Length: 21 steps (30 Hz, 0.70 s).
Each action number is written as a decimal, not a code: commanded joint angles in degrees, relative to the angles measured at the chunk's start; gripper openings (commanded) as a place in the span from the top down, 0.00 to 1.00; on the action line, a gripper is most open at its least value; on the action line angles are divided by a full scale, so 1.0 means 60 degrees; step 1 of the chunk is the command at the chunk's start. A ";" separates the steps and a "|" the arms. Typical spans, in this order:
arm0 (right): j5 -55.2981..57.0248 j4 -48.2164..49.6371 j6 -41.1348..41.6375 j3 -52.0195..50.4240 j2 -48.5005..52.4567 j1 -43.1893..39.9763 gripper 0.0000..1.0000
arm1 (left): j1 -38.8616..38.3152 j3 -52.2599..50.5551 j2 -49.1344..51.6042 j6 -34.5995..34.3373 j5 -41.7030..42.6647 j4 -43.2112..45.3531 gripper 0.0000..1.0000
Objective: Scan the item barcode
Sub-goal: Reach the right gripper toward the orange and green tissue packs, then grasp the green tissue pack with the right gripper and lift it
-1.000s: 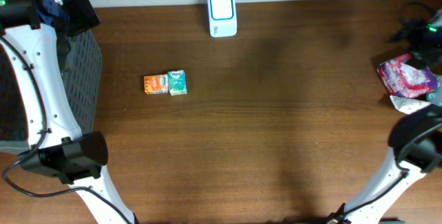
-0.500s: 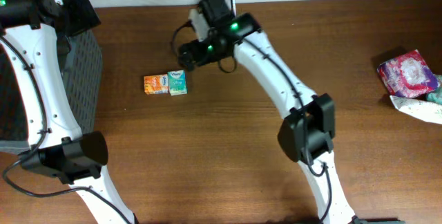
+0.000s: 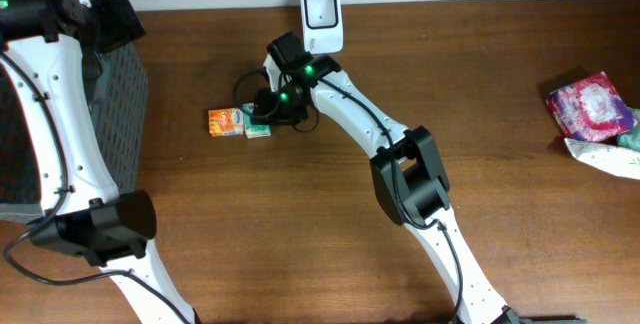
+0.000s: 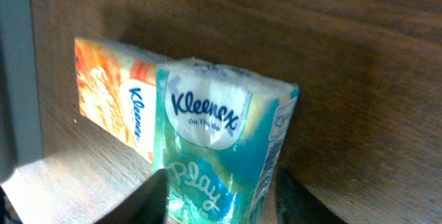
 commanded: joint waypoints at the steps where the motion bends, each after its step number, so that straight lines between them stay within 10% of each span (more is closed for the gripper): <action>1: -0.0127 -0.0018 0.0047 -0.0226 0.0189 0.0091 0.93 | 0.0058 0.0026 -0.0058 -0.0051 0.0066 0.0015 0.01; 9: -0.7020 -0.1909 -0.3439 -0.0208 0.0117 -0.2339 0.96 | 0.0058 0.0026 -0.0058 -0.0051 0.0066 0.0015 0.01; 14: -0.1592 -0.4819 -0.3854 -0.0208 0.0117 -0.3439 0.93 | 0.0058 0.0026 -0.0058 -0.0051 0.0066 0.0015 0.01; 17: 0.0200 -0.5537 -0.3581 -0.0033 -0.0044 -0.3745 0.51 | 0.0058 0.0026 -0.0058 -0.0051 0.0066 0.0015 0.01; 21: 0.2441 -0.6324 -0.3002 0.1268 -0.1195 -0.3406 0.47 | 0.0058 0.0026 -0.0058 -0.0051 0.0066 0.0015 0.01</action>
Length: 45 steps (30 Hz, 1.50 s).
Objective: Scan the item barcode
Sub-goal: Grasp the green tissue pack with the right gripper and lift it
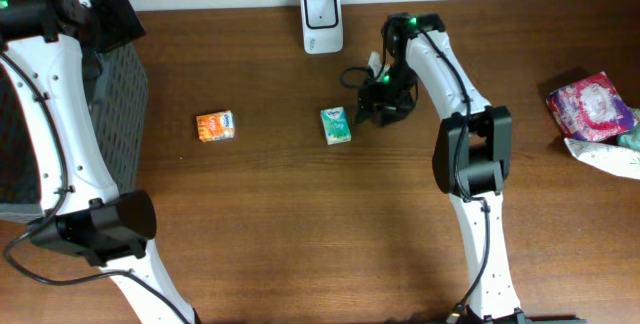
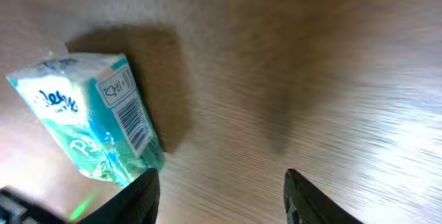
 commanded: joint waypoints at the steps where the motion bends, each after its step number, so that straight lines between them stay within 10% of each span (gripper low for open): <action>1: 0.1483 -0.0204 0.0270 0.0871 -0.0951 0.0448 0.47 | 0.0058 0.0029 -0.0058 -0.0051 0.0066 0.0018 0.01; 14: 0.7114 0.2539 0.1574 -0.1548 -0.0820 0.4277 0.52 | 0.0058 0.0029 -0.0058 -0.0051 0.0066 0.0018 0.01; 16: 0.7114 0.2783 0.1574 -0.2076 -0.0820 0.4258 0.59 | 0.0058 0.0029 -0.0058 -0.0051 0.0066 0.0018 0.01; 19: 0.7093 0.2710 0.1570 -0.1840 -0.0831 0.4248 0.96 | 0.0058 0.0029 -0.0058 -0.0051 0.0066 0.0018 0.01; 24: 0.2189 0.1628 0.0423 0.0900 -0.0841 0.3268 0.96 | 0.0058 0.0029 -0.0058 -0.0051 0.0069 0.0018 0.01; 30: -0.4033 0.2364 -0.0240 -0.1508 -0.0812 0.1388 0.96 | 0.0058 0.0029 -0.0058 -0.0051 0.0066 0.0018 0.01; 40: -0.1308 0.0565 -0.1002 -0.0856 -0.0882 -0.0878 0.52 | 0.0058 0.0029 -0.0058 -0.0051 0.0066 0.0018 0.01; 45: -0.1668 0.0973 -0.1960 -0.1169 -0.0812 0.0149 0.57 | 0.0058 0.0029 -0.0058 -0.0051 0.0066 0.0018 0.01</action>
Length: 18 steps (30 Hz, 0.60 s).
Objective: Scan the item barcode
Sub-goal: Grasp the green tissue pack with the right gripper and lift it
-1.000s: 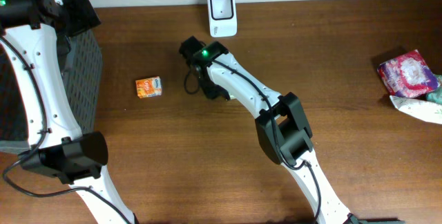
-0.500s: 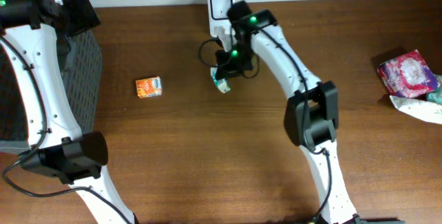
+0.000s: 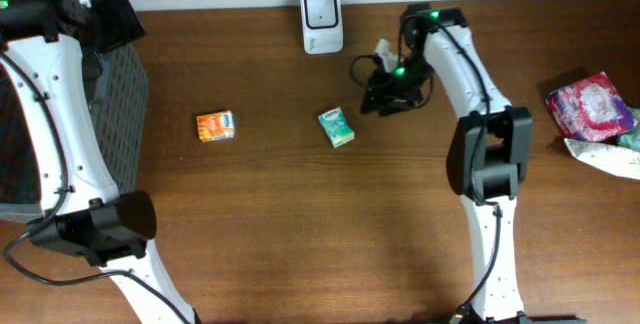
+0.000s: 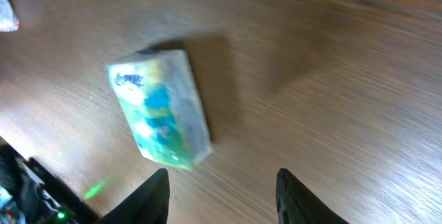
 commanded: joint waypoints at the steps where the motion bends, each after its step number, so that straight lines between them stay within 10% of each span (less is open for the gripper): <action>1: -0.0171 0.0222 -0.0565 -0.0226 -0.0062 0.0532 0.57 | 0.0058 0.0029 -0.0058 -0.0051 0.0066 0.0015 0.01; 9: -0.0328 0.1490 -0.0525 -0.1479 -0.0055 0.0984 0.57 | 0.0058 0.0029 -0.0058 -0.0051 0.0069 0.0015 0.01; 14: -0.2503 0.1843 -0.0521 -0.1690 -0.0055 0.0984 0.96 | 0.0058 0.0029 -0.0058 -0.0051 0.0066 0.0015 0.01; 18: -0.5424 0.1745 -0.0863 -0.1388 -0.0091 0.0342 0.96 | 0.0058 0.0029 -0.0058 -0.0051 0.0066 0.0015 0.01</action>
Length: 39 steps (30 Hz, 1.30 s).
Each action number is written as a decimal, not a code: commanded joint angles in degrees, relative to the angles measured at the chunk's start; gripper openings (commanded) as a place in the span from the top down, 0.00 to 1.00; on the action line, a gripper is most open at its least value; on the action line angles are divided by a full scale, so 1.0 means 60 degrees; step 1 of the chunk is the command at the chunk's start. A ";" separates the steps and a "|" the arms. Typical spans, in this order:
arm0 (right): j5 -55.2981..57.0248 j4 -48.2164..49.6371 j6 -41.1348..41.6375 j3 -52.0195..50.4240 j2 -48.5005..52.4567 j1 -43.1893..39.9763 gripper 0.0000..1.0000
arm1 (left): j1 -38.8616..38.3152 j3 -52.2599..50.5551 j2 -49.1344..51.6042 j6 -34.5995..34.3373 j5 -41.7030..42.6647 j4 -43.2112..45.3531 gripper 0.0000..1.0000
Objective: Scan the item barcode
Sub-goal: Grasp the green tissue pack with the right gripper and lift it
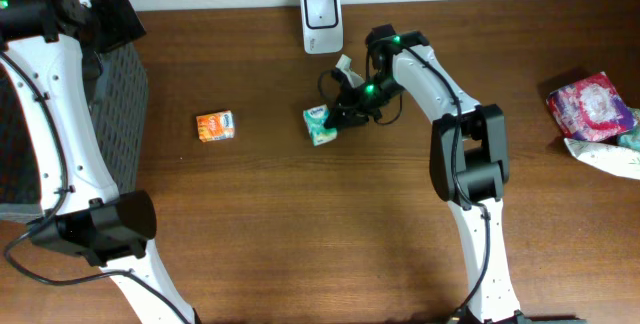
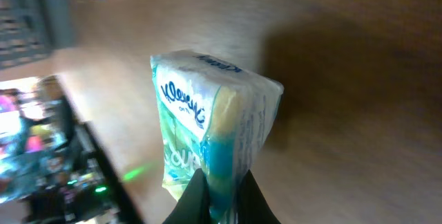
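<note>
The teal Kleenex tissue pack stands on edge in the right wrist view, and my right gripper is shut on its lower edge. From overhead the pack sits at mid-table, just below the white scanner, with the right gripper at its right side. No barcode shows on the pack's visible faces. My left arm stands at the far left, its end dark over the basket, and its fingers cannot be made out.
An orange tissue pack lies to the left of the teal one. A dark mesh basket stands at the left edge. Pink and pale packets lie at the far right.
My right gripper was open, up and to the right of the teal pack lying flat. Now it is shut on the pack, which stands on edge a little further left.
First my right gripper straddled the teal pack beside the orange one at the left. Then the teal pack lay alone at mid-table below the scanner, barcode showing, with the gripper open to its right. The gripper stayed open and apart, and now it grips the pack.
</note>
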 commanded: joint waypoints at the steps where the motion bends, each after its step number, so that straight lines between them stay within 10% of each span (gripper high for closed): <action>1: -0.3304 -0.0044 -0.0605 0.0215 -0.0091 -0.0943 0.96 | 0.0058 0.0029 -0.0058 -0.0051 0.0069 0.0015 0.01; 6: 0.0976 -0.1264 -0.0597 0.0215 -0.0087 -0.1843 0.96 | 0.0058 0.0029 -0.0058 -0.0051 0.0066 0.0015 0.01; 14: 0.2845 -0.0958 0.0153 0.0219 -0.0091 -0.1749 0.55 | 0.0058 0.0029 -0.0058 -0.0051 0.0069 0.0015 0.01; 21: 0.2871 -0.2157 0.0157 0.2233 -0.0091 -0.1701 0.59 | 0.0058 0.0029 -0.0058 -0.0051 0.0066 0.0015 0.01; 33: 0.5020 -0.1184 0.1239 0.0703 -0.0051 -0.0616 0.66 | 0.0058 0.0029 -0.0058 -0.0051 0.0066 0.0015 0.01; 36: 0.4371 -0.1162 0.1235 0.0685 -0.0051 -0.0605 0.94 | 0.0058 0.0029 -0.0058 -0.0051 0.0069 0.0015 0.01; 39: 0.1880 -0.1126 0.0550 0.0790 -0.0080 -0.0765 0.96 | 0.0058 0.0029 -0.0058 -0.0051 0.0066 0.0015 0.01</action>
